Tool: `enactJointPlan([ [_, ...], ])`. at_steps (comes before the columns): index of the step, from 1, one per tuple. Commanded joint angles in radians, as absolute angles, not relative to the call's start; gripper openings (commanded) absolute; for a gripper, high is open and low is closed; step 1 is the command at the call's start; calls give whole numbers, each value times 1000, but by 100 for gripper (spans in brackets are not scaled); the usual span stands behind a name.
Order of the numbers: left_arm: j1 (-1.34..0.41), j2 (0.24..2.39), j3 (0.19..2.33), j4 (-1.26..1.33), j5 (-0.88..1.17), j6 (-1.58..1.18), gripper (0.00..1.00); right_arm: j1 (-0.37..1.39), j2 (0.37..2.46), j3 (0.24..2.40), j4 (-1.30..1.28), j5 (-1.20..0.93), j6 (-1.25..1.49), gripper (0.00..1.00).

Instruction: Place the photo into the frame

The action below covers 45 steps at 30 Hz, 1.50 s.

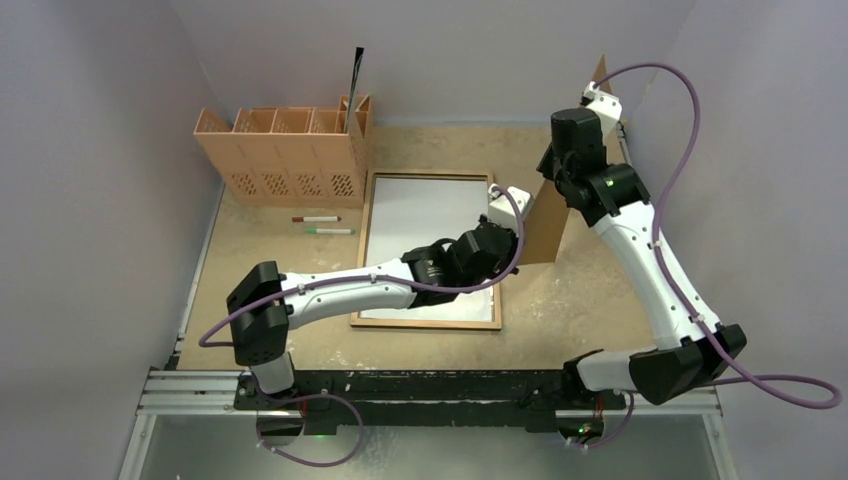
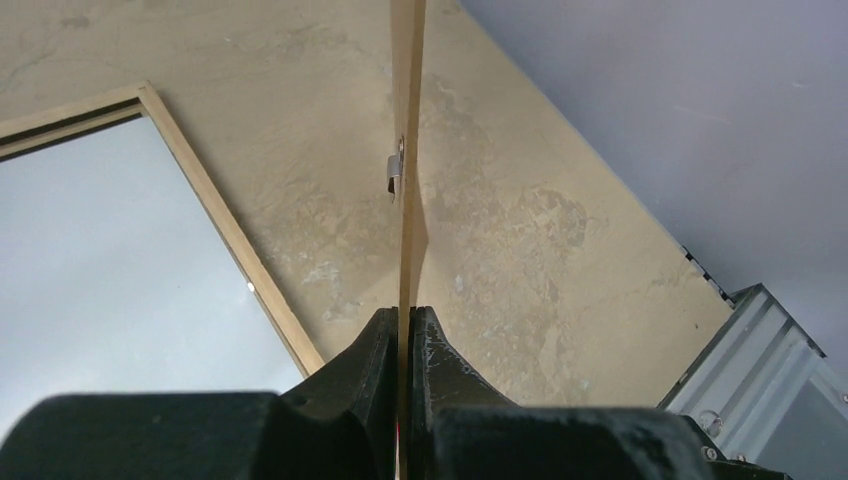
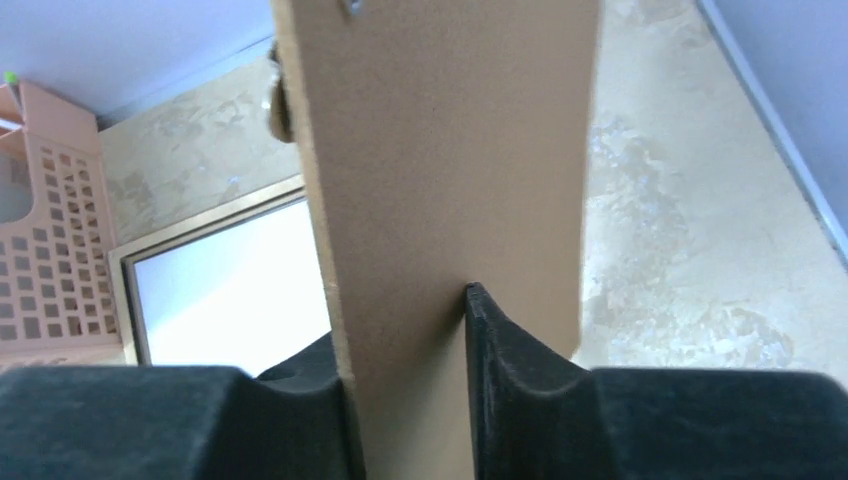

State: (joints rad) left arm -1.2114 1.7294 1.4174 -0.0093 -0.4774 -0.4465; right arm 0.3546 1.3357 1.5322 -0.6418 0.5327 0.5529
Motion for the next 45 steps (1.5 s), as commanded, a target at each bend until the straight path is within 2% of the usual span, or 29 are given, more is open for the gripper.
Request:
enactJointPlan([
  [1,-1206,1731,1431,-34,-558,-393,6,354,1341,1579,-661,542,570,22],
  [6,-1206,1712,1430,-18,-485,-379,36,353,1358,1613,-641,547,545,0],
  [10,-1204,1673,1413,47,-375,-340,65,353,1381,1646,-642,530,521,0],
  [13,-1202,1632,1406,63,-281,-312,75,353,1396,1679,-642,545,507,0],
  [20,-1150,1528,1357,128,-138,-348,79,349,1416,1763,-591,577,417,0],
  [25,-1062,1431,1266,189,-174,-419,79,331,1439,1826,-450,515,279,0],
  [28,-980,1405,1240,128,-197,-471,79,321,1456,1845,-366,370,219,0],
  [34,-853,1325,1129,-59,-343,-528,79,291,1449,1767,-213,-51,253,0],
  [39,-714,1240,1031,-212,-666,-570,80,264,1447,1620,-84,-303,384,0],
  [42,-625,1194,991,-268,-711,-603,80,250,1420,1498,17,-411,462,0],
  [45,-575,1157,928,-276,-653,-679,80,230,1387,1363,86,-477,526,0],
])
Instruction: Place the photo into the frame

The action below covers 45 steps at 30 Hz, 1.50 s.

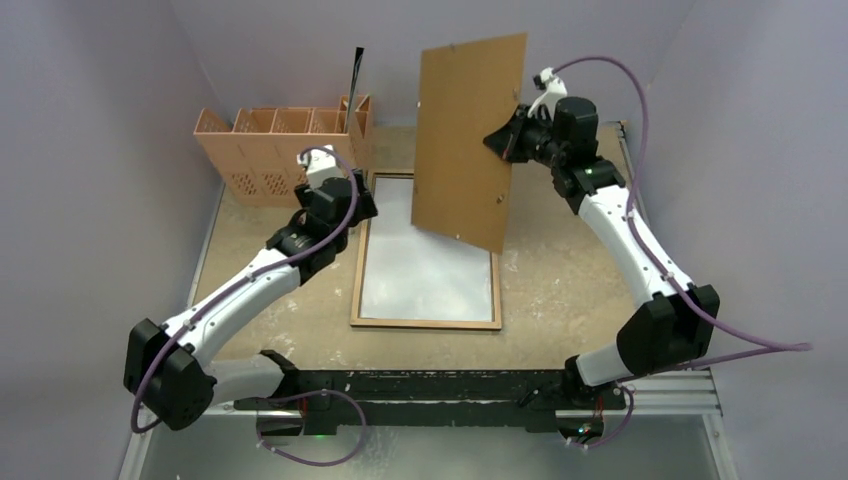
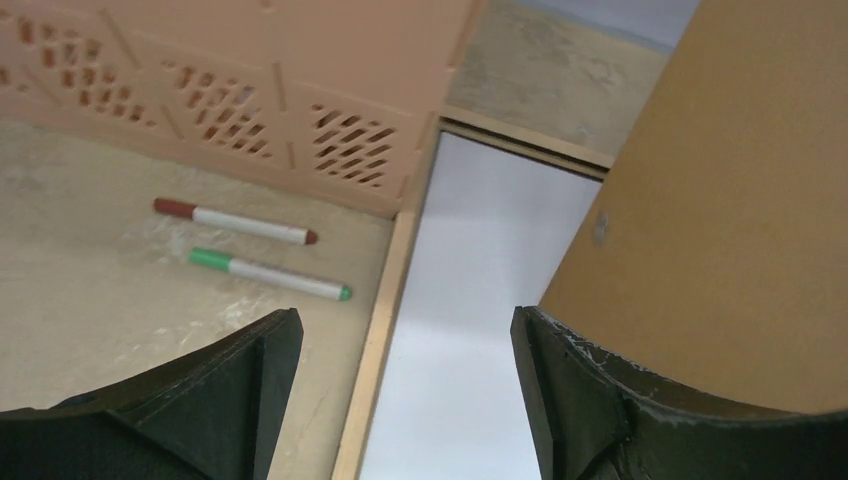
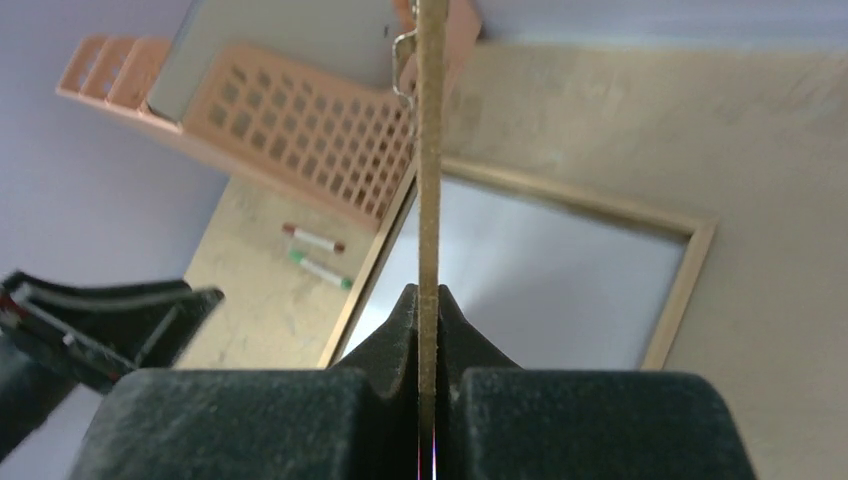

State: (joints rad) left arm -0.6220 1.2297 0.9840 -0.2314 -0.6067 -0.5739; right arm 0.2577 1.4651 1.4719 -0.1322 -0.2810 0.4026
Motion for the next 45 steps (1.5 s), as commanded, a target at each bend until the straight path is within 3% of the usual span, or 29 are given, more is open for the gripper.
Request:
enactJointPlan([
  [1,-560,1151,897,-260,-615,-696,80,223,1378,1325,101,-499,540,0],
  [13,-406,1285,697,-105,-280,-803,75,116,1322,1064,154,-727,652,0],
  [28,-396,1452,654,-19,-174,-765,63,33,1362,996,196,-919,689,0],
  [39,-396,1554,650,208,119,-846,45,22,1387,928,216,-962,707,0],
  [45,-396,1518,662,181,142,-818,45,21,1405,915,232,-976,708,0],
])
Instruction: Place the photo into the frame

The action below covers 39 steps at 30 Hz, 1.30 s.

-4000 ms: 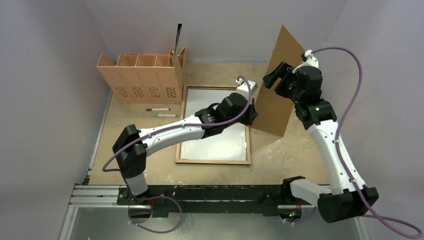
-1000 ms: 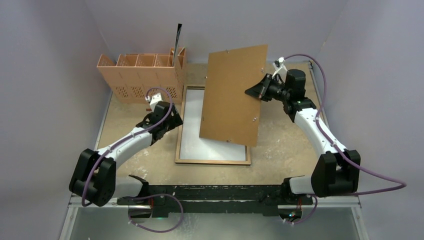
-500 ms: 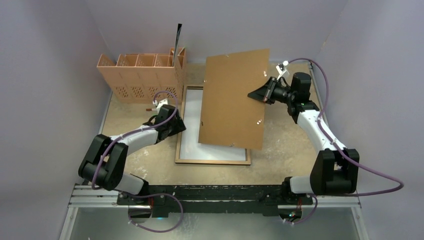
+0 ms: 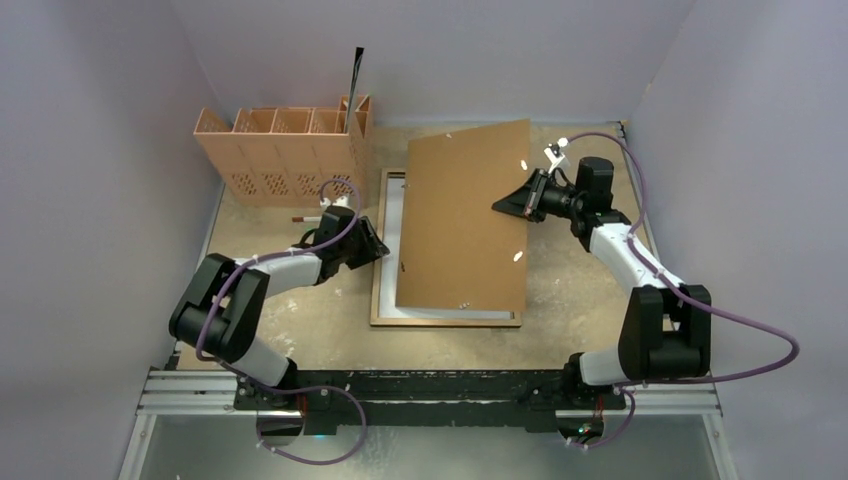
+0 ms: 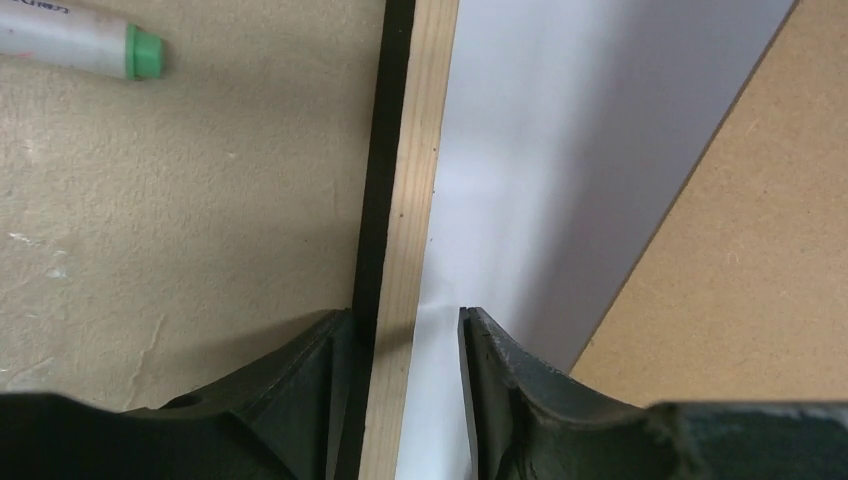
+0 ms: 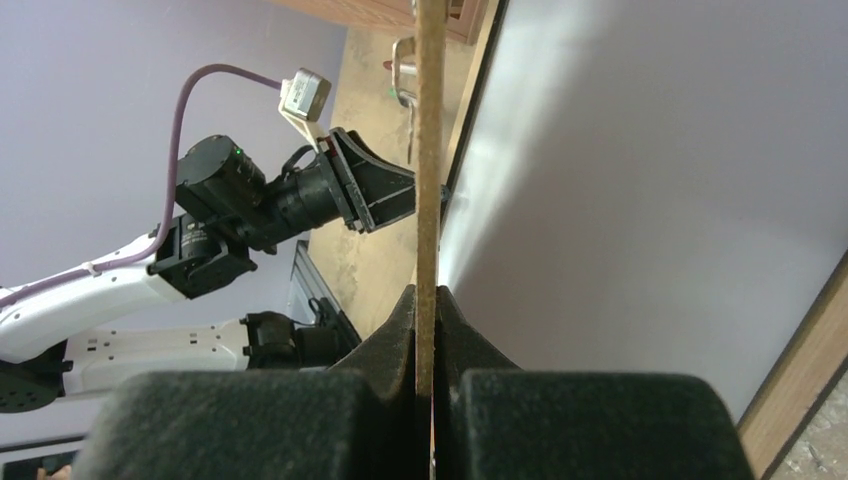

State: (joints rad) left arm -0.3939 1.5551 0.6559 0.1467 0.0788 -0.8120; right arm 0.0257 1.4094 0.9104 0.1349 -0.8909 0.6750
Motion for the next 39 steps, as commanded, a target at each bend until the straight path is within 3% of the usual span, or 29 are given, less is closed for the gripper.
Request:
enactJointPlan([
  [1,-396,1495,673,137,94,-810,46,20,1403,913,239,-974,711,0],
  [5,-396,1401,715,5,-135,-778,57,20,1391,901,298,-994,737,0],
  [10,-397,1376,764,16,-95,-725,67,20,1368,881,345,-1021,764,0],
  [26,-403,1454,855,113,-6,-737,68,22,1255,751,434,-1086,814,0],
  [39,-446,1371,868,118,-5,-740,67,35,1069,610,412,-1103,806,0],
])
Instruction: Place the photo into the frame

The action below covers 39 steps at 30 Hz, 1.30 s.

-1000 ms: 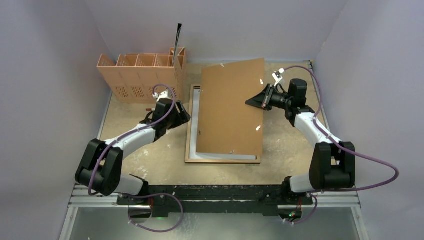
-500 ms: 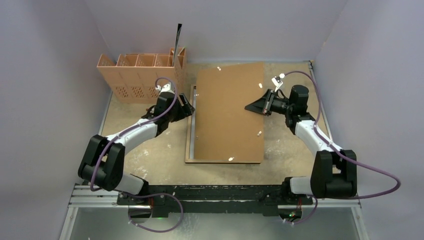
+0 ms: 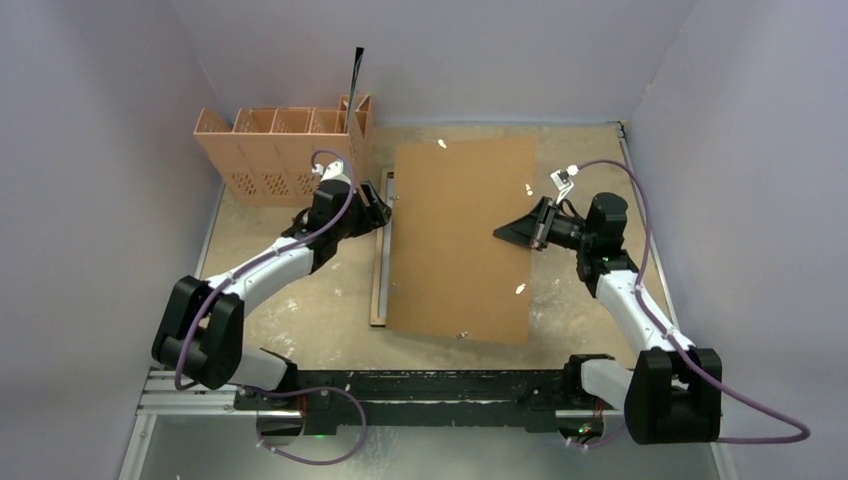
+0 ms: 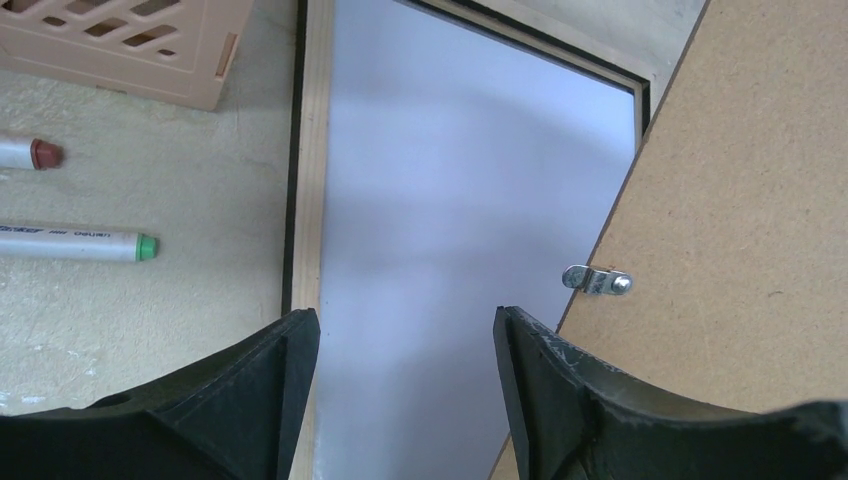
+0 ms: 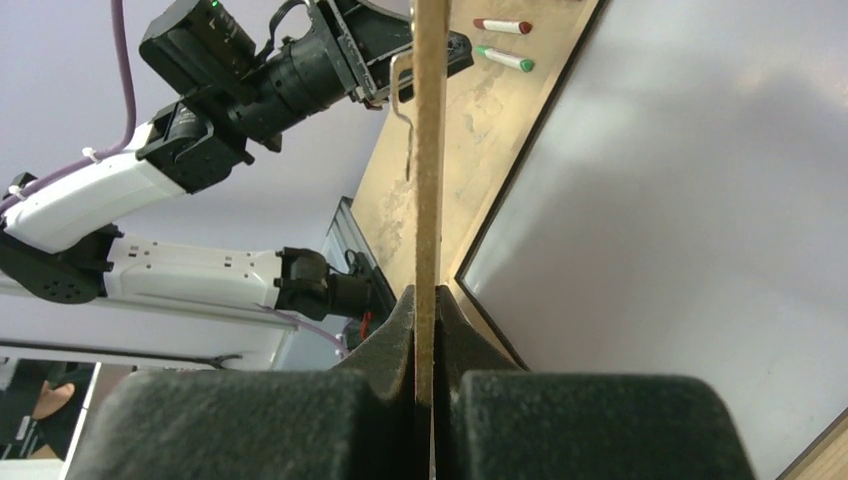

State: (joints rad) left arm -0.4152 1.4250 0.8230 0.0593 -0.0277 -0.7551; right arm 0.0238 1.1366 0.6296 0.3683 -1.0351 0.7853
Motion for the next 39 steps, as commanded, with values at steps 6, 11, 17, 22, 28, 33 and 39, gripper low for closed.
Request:
enactJointPlan([
  [6,-495,1354,907,106,-33,-704,66,37,1017,559,376,-1076,789,0],
  [11,-527,1367,962,51,-202,-660,63,36,992,562,306,-1038,736,0],
  [17,-532,1410,1013,44,-238,-606,62,37,980,567,314,-1023,738,0],
  [22,-532,1443,1031,57,-177,-581,62,37,975,558,369,-1022,777,0],
  [28,-532,1422,1073,-102,-413,-581,62,36,964,548,424,-1016,821,0],
  [33,-532,1424,1055,-124,-444,-598,59,37,977,536,498,-1024,861,0],
  [39,-532,1460,1068,-77,-338,-570,56,37,982,530,513,-1035,865,0],
])
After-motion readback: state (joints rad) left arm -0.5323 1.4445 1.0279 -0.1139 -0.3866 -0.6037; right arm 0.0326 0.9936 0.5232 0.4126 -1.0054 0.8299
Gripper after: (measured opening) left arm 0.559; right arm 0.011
